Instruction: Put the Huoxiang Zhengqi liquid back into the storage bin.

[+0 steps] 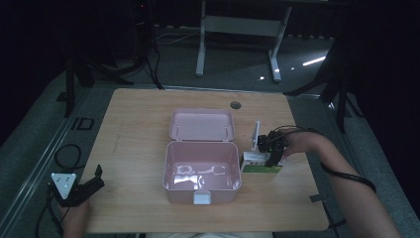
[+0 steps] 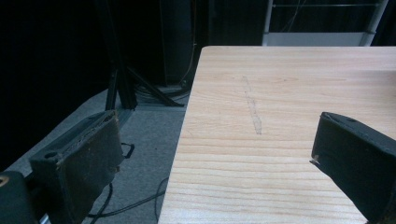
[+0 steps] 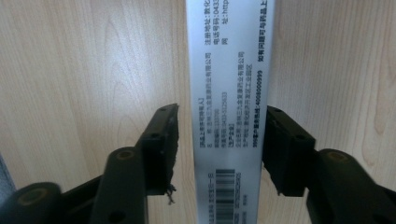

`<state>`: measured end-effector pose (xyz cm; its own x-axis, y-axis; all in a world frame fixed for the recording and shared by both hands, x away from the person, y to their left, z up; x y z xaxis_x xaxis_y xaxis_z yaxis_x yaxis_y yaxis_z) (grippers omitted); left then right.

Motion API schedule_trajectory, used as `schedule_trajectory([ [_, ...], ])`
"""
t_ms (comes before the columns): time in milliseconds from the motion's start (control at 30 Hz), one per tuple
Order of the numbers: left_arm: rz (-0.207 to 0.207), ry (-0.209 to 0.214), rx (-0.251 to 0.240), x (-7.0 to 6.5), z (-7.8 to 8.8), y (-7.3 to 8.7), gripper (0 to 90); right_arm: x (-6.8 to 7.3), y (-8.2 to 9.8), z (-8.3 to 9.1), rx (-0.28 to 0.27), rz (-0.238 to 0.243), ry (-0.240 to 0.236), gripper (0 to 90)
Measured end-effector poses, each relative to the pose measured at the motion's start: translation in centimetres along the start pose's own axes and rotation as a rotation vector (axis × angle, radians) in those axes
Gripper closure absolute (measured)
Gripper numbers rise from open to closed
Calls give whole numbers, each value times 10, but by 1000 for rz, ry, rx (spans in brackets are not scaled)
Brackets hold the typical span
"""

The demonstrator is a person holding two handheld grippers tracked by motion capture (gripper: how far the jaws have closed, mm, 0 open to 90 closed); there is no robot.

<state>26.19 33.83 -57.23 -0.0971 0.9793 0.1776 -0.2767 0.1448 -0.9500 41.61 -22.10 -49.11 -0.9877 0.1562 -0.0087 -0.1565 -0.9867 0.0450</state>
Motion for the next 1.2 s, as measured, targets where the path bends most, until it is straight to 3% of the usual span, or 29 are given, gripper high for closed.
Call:
schedule_trajectory([
  [167, 0, 0, 0, 0, 0, 0, 21, -1, -1, -2, -7, 6, 5, 600],
  [500, 1, -1, 0, 0, 0, 0, 21, 1, -2, 1, -4, 1, -25, 617],
  [833, 1, -3, 1, 0, 0, 0, 21, 8, 1, 24, -2, -16, -34, 618],
  [1200, 1, -5, 1, 0, 0, 0, 21, 27, 5, 59, -5, -18, -50, 618],
])
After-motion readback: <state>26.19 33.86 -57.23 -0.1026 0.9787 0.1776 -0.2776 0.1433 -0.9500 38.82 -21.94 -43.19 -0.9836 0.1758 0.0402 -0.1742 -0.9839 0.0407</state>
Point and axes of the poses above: each handheld gripper's, and its own axes: z roughly backward along the jaws, y roughly out of its underside, x roughly to its left, the point moved 4 cm from there along -z, roughly forward along the jaws, and after that the axes turned 9 degrees about -z, right-handed, at the moved point
